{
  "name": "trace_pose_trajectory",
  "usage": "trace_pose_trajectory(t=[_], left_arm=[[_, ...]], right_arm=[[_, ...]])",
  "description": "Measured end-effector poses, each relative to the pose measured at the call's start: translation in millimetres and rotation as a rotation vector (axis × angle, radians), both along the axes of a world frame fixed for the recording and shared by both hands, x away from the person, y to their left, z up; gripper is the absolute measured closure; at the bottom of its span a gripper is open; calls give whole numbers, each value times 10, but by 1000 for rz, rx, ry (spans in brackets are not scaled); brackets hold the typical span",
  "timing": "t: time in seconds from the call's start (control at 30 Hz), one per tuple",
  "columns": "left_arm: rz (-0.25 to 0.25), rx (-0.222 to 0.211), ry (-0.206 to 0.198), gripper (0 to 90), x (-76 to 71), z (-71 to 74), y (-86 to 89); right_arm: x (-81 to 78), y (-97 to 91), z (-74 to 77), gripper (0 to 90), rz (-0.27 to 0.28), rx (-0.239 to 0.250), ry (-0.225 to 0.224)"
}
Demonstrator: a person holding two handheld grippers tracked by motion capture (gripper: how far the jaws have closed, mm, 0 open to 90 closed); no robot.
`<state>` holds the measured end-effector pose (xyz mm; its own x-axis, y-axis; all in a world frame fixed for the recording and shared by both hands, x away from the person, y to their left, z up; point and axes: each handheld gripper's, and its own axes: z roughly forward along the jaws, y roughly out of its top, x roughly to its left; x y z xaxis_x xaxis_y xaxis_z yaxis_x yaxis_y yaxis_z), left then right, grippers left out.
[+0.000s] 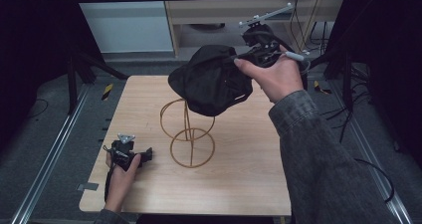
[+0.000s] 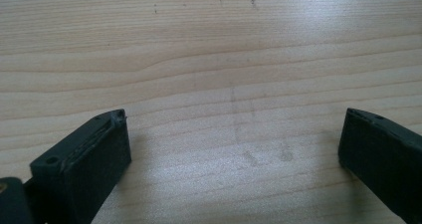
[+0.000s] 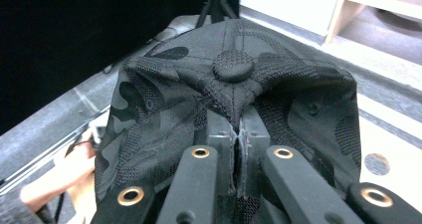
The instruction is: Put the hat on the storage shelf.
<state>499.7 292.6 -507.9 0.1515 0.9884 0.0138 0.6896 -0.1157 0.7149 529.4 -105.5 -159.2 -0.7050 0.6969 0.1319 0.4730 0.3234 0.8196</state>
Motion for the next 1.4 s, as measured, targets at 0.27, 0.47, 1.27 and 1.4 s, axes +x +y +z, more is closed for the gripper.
trace_pose_trajectory(t=[0.27,0.47,1.27,1.4], left_arm=[[-1,1,1,0,0,1,1],[-1,2,0,0,0,1,1],[1,0,0,0,0,0,-1],[1,1,-1,0,0,0,-1]], right_arm=[[-125,213,-18,871,66,-10,-1],[-159,293,-139,871,89,-25,16],[-398,422,-483,868,158,-79,50],[-407,404,-520,868,151,-76,53]])
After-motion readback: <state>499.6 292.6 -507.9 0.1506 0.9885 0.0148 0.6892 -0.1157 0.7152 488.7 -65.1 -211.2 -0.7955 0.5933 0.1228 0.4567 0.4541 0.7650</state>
